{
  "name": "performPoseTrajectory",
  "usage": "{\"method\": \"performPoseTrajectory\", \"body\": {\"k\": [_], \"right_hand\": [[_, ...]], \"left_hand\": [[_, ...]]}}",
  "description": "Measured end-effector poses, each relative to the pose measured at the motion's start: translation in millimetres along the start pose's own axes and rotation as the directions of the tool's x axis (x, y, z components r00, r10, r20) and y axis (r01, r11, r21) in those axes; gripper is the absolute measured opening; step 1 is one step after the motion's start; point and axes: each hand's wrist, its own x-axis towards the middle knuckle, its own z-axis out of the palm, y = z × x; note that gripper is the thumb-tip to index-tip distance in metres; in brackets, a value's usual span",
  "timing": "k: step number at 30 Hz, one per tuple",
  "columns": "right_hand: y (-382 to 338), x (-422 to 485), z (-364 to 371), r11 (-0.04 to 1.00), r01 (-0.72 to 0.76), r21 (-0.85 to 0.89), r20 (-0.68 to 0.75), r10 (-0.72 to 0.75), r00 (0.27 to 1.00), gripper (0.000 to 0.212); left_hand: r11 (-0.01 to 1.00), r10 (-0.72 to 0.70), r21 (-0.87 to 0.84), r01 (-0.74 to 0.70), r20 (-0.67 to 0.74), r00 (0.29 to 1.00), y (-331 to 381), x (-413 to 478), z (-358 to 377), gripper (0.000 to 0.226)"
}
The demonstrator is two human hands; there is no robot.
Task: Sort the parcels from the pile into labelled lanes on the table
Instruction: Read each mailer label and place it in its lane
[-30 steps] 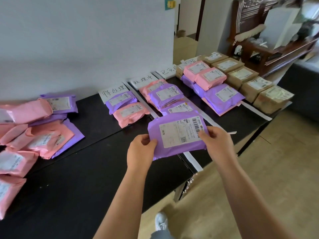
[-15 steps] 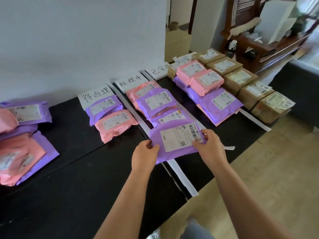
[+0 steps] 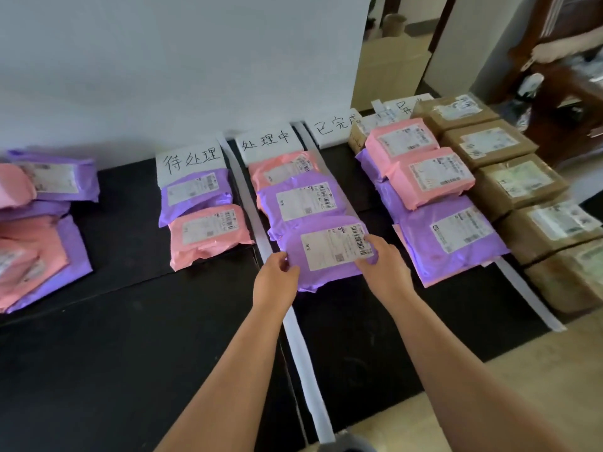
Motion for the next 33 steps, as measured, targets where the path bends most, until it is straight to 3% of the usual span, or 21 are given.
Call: {"method": "performPoseTrajectory", "body": {"k": [6, 12, 19, 27, 33], "right_hand": [[10, 34, 4, 0.993, 0.086, -0.080, 0.153, -0.073, 0.986, 0.047], [19, 38, 8, 0.964, 0.156, -0.217, 0.247, -0.100, 0.964, 0.052], [17, 29, -2, 0.955, 0.211, -0.209, 0.211, -0.167, 0.963, 0.060], [4, 5, -10, 0.956, 0.261, -0.134, 0.099, -0.250, 0.963, 0.052], [-27, -27, -3, 0.928, 0.348, -0.137, 0.100, -0.336, 0.936, 0.053]], "left_hand": [[0.998, -0.056, 0.036, 0.057, -0.021, 0.998, -7, 13, 24, 0.038], [0.992, -0.052, 0.121, 0.040, 0.097, 0.994, -17, 10, 34, 0.057], [0.989, 0.012, 0.147, -0.032, 0.133, 0.991, -14, 2, 32, 0.064], [0.998, -0.008, 0.062, 0.008, 0.003, 1.000, -16, -25, 18, 0.064], [0.999, -0.018, -0.033, 0.014, -0.121, 0.992, -22, -53, -9, 0.064]]}}
